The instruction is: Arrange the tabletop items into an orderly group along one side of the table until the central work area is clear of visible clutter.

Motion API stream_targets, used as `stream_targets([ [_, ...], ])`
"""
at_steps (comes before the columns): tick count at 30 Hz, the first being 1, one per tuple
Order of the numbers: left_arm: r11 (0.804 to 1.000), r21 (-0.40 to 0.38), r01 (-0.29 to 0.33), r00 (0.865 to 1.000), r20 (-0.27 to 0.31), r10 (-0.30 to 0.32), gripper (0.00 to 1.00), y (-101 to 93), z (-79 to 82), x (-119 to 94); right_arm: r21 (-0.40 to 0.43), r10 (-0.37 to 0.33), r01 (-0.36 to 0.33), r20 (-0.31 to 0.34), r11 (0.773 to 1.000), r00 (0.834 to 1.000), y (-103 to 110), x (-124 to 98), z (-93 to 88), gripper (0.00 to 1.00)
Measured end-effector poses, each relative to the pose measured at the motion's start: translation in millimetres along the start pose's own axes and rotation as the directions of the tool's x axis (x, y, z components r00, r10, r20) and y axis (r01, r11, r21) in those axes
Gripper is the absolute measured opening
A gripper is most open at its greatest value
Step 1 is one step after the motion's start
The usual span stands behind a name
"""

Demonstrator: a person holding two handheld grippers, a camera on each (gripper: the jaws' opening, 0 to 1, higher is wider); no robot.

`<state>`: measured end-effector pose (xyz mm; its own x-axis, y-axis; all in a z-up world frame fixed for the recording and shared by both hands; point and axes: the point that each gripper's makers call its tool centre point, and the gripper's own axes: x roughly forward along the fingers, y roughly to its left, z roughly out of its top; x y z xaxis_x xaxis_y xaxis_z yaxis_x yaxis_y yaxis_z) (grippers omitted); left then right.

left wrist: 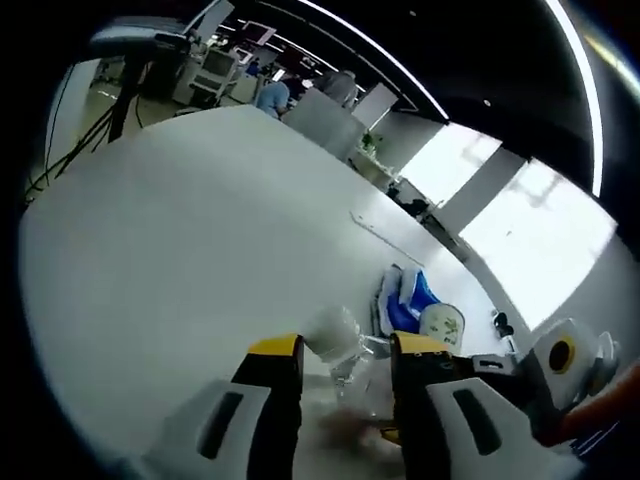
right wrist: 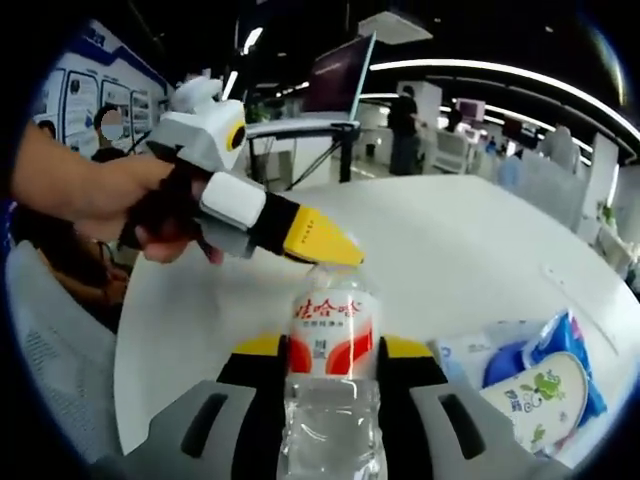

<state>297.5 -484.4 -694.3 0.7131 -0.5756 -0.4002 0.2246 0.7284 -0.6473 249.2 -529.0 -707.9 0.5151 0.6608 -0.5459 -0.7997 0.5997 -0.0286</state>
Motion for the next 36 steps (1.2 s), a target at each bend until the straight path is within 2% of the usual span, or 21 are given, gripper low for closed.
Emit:
stream_targets([
  [4, 1.0, -0.02, 0.002, 1.0, -0.001, -0.002, 0.34, -0.2, -1.2, 0.5, 0.003, 0.001, -0.001, 0.003, 1.0, 1.0, 1.0, -0.4, 0.6, 0.31],
  [8, 0.993, -0.12, 0.012, 1.0, 0.004, -0.012, 0.33, 2.7, -1.5, 2.3, -0.002, 0.007, -0.007, 0.008, 1.0, 1.0, 4.3, -1.0, 1.7, 0.31],
  [14, 0.985, -0.168, 0.023, 1.0, 0.018, -0.021, 0.27, 3.1, 3.0, 0.3, 0.001, 0.006, -0.006, 0.02, 1.0, 1.0, 3.7, -2.4, 3.5, 0.31],
  [17, 0.973, -0.227, 0.041, 0.999, 0.045, -0.031, 0.23, 1.2, 10.6, -1.4, 0.009, 0.004, -0.005, 0.03, 1.0, 1.0, 3.3, -3.3, 5.9, 0.31],
  [19, 0.983, -0.183, 0.032, 0.999, 0.04, -0.025, 0.23, -0.4, 12.1, -1.7, 0.014, 0.004, -0.005, 0.031, 1.0, 1.0, 3.0, -3.1, 7.7, 0.32],
  [21, 0.984, -0.177, 0.035, 0.999, 0.041, -0.028, 0.23, -3.9, 14.7, -1.8, 0.014, 0.001, -0.002, 0.036, 1.0, 0.999, 2.5, -3.2, 8.7, 0.32],
  [26, 0.994, -0.105, 0.04, 0.999, 0.036, -0.037, 0.22, -13.0, 19.5, -1.8, 0.028, -0.007, 0.006, 0.034, 1.0, 0.999, 0.6, -4.7, 9.4, 0.32],
  [36, 0.999, 0.018, 0.05, 0.997, 0.051, -0.05, 0.22, -31.2, 30.9, -7.2, 0.052, -0.024, 0.022, 0.031, 0.998, 0.999, -2.9, -8.3, 15.2, 0.33],
])
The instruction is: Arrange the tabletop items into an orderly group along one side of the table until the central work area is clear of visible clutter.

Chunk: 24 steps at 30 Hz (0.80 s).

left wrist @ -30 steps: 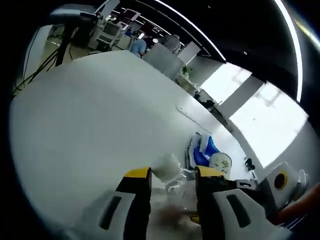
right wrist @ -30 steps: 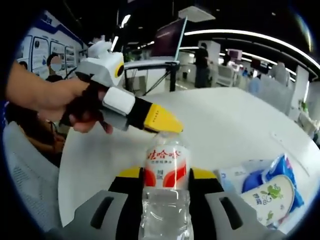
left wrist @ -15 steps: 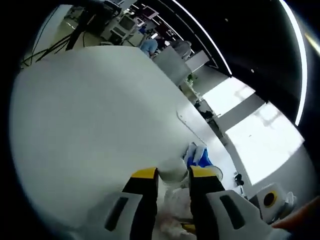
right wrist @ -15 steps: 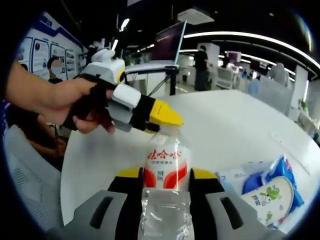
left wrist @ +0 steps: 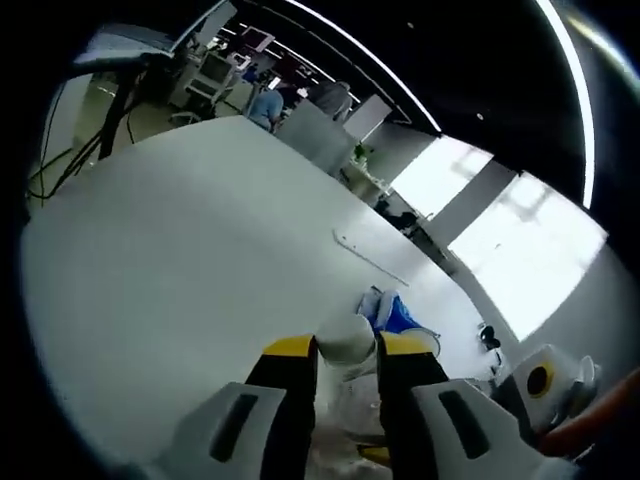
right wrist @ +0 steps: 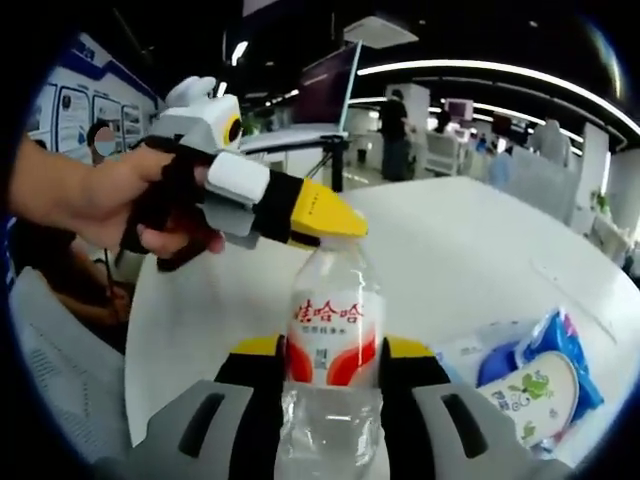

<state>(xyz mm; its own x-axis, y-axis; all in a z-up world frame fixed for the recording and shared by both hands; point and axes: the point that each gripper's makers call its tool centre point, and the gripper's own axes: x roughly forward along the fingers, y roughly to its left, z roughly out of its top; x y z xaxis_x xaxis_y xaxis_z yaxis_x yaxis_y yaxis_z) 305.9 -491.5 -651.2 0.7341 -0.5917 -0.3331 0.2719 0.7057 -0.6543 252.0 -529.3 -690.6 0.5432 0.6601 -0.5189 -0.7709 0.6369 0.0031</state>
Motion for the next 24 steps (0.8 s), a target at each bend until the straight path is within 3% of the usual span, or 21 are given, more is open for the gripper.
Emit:
stream_targets([
  [7, 0.996, 0.089, 0.022, 1.0, -0.003, -0.022, 0.22, -16.3, 8.8, -2.8, 0.028, -0.017, 0.017, 0.008, 0.999, 1.0, -1.2, -2.6, 4.8, 0.33],
  [14, 0.993, 0.107, 0.044, 0.999, -0.004, -0.044, 0.21, -31.2, 14.2, -3.9, 0.049, -0.035, 0.034, 0.013, 0.998, 0.999, -3.5, -6.3, 9.8, 0.34],
  [24, 0.976, 0.205, 0.08, 0.997, -0.035, -0.074, 0.21, -51.1, 17.2, -3.9, 0.097, -0.075, 0.072, 0.028, 0.993, 0.997, -6.7, -9.1, 12.2, 0.34],
])
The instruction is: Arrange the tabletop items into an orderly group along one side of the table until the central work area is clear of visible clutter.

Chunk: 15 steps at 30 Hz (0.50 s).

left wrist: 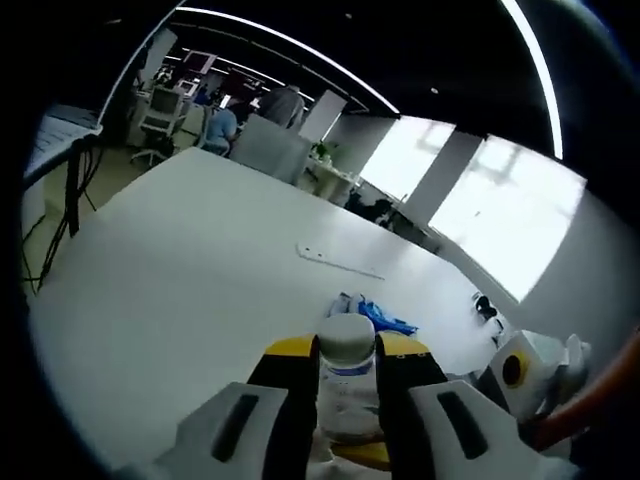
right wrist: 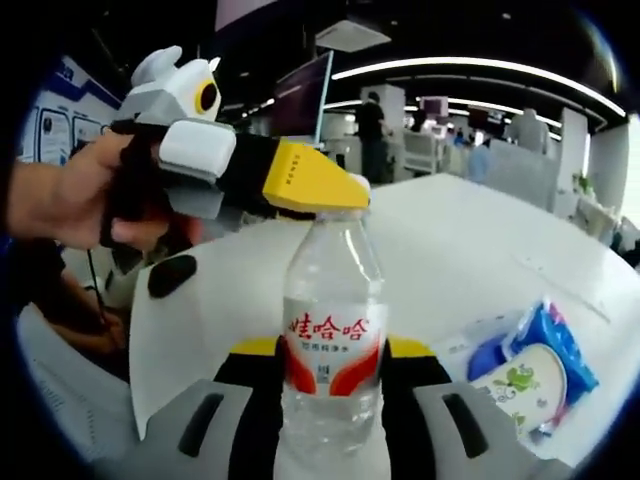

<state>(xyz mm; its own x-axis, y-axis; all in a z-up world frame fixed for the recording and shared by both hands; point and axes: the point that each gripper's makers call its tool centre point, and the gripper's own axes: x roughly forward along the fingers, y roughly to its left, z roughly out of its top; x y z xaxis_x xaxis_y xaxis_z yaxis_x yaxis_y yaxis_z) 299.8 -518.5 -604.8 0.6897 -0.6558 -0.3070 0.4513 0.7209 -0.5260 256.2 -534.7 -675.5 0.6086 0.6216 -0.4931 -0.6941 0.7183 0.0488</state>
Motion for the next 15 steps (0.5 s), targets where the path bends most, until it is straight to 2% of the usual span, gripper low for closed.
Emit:
stream_targets([
  [7, 0.999, 0.046, 0.011, 1.0, -0.018, -0.011, 0.21, -8.5, 0.1, -1.7, 0.03, -0.01, 0.01, 0.005, 1.0, 1.0, 2.6, -2.0, -0.4, 0.35],
  [15, 0.992, 0.113, 0.054, 0.998, -0.036, -0.05, 0.2, -25.0, -2.6, -5.9, 0.035, -0.013, 0.013, -0.009, 0.999, 1.0, 4.1, -10.0, -3.4, 0.35],
])
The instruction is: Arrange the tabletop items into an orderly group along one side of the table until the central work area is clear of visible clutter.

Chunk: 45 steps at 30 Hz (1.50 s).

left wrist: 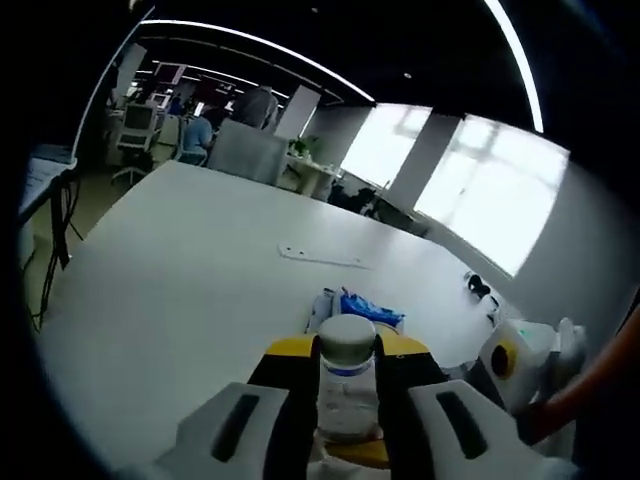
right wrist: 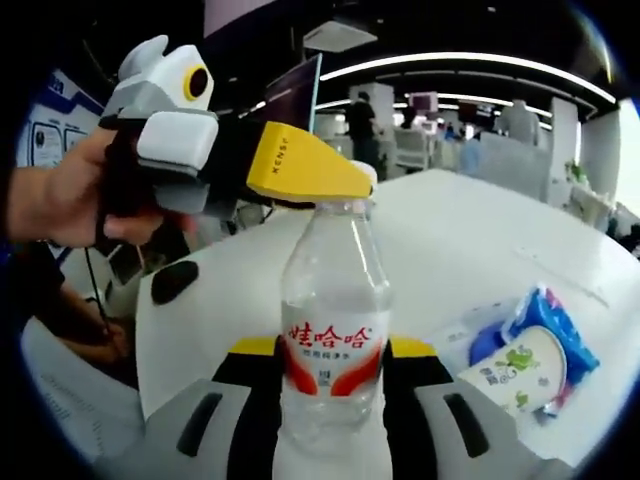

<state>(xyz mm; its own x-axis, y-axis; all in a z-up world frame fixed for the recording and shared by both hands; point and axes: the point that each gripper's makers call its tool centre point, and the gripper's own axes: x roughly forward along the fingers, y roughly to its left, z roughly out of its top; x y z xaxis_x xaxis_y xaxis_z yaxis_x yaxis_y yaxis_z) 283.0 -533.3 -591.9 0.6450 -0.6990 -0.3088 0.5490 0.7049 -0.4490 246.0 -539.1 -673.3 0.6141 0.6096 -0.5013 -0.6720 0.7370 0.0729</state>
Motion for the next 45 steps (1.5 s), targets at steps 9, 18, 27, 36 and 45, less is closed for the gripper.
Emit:
stream_targets([
  [9, 0.998, 0.068, 0.015, 1.0, -0.021, -0.013, 0.2, -15.5, -3.6, -5.0, -0.009, 0.0, 0.0, -0.023, 1.0, 1.0, 2.3, -8.3, -4.2, 0.35],
  [18, 0.986, 0.162, 0.031, 0.998, -0.057, -0.022, 0.2, -29.5, -8.2, -8.8, -0.022, 0.02, -0.021, -0.04, 1.0, 0.999, 10.6, -18.2, -9.7, 0.41],
  [27, 0.969, 0.243, 0.046, 0.995, -0.1, -0.022, 0.2, -41.3, -14.5, -12.5, 0.013, 0.049, -0.049, -0.054, 0.999, 0.997, 16.8, -29.4, -14.2, 0.38],
  [36, 0.956, 0.291, 0.041, 0.992, -0.124, -0.004, 0.2, -46.6, -18.3, -16.7, 0.007, 0.056, -0.056, -0.041, 0.998, 0.998, 19.9, -38.9, -10.5, 0.36],
  [45, 0.947, 0.322, 0.009, 0.992, -0.124, 0.033, 0.21, -42.5, -20.5, -24.3, 0.004, 0.087, -0.087, -0.048, 0.996, 0.995, 31.8, -44.7, -10.3, 0.35],
])
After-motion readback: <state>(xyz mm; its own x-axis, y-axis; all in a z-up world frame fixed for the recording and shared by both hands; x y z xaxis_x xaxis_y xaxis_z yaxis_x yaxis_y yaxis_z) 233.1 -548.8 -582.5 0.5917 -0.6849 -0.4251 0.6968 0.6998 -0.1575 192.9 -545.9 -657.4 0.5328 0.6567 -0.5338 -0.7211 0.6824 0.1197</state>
